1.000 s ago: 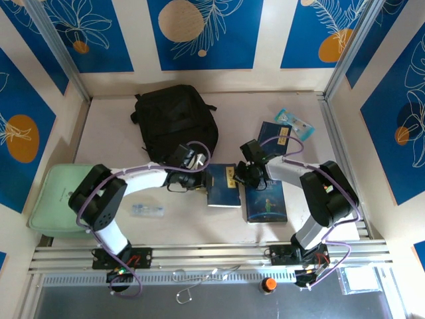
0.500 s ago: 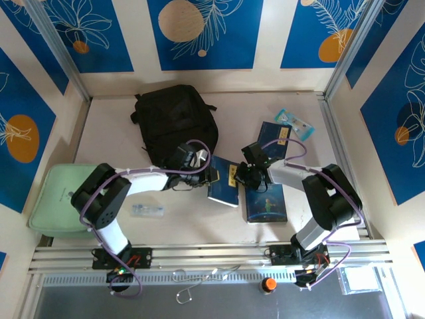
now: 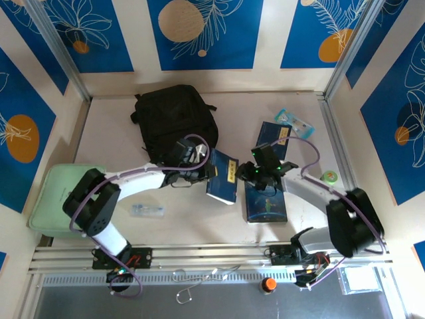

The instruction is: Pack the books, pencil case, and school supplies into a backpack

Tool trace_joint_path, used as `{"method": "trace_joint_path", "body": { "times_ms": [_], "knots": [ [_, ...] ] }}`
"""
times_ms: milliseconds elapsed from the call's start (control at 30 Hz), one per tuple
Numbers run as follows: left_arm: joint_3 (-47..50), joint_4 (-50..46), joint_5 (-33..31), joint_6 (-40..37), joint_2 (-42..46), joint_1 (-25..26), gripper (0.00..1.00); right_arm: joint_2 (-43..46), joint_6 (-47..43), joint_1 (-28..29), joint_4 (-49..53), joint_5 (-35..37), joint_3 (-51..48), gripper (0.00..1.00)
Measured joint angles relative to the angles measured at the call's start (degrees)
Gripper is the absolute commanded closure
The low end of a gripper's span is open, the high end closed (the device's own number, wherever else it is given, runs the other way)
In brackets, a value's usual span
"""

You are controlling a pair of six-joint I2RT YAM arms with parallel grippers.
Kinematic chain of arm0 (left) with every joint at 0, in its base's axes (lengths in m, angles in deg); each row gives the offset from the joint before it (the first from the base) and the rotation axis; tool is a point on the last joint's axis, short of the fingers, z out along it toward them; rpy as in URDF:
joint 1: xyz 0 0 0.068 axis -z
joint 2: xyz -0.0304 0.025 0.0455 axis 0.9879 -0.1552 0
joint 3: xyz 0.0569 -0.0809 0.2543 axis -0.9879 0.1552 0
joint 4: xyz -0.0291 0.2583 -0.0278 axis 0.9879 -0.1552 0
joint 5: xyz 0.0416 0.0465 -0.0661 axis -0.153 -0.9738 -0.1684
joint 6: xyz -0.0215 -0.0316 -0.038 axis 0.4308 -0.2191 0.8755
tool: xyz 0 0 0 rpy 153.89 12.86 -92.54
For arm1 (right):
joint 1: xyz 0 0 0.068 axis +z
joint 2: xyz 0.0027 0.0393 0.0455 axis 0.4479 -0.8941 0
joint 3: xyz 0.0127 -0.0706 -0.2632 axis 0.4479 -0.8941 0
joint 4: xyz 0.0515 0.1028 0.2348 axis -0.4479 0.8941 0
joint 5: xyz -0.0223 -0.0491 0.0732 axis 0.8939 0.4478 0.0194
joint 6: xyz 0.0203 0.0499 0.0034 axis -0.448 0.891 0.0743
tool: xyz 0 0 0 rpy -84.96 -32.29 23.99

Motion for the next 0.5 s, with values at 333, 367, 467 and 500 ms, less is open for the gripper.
{"method": "trace_joint_path", "body": {
  "times_ms": [333,367,467,500],
  "knots": [
    [-12.1,-0.9,-3.1,2.4,2.9,-4.6,1.00,7.3,2.8,-5.0,-11.9,-11.0,-0.2,0.09],
    [-13.0,-0.5,-3.4,3.1,2.9,-5.3,1.00,7.2,3.6,-5.0,-13.2,-11.8,-0.1,0.08],
    [-16.3,0.7,-4.8,5.0,2.6,-6.7,1.00,6.4,6.9,-5.0,-17.9,-14.4,0.8,0.01],
    [-17.6,1.2,-5.4,5.6,2.4,-7.0,1.00,5.7,8.5,-5.0,-20.4,-15.3,1.2,0.00]
  ]
}}
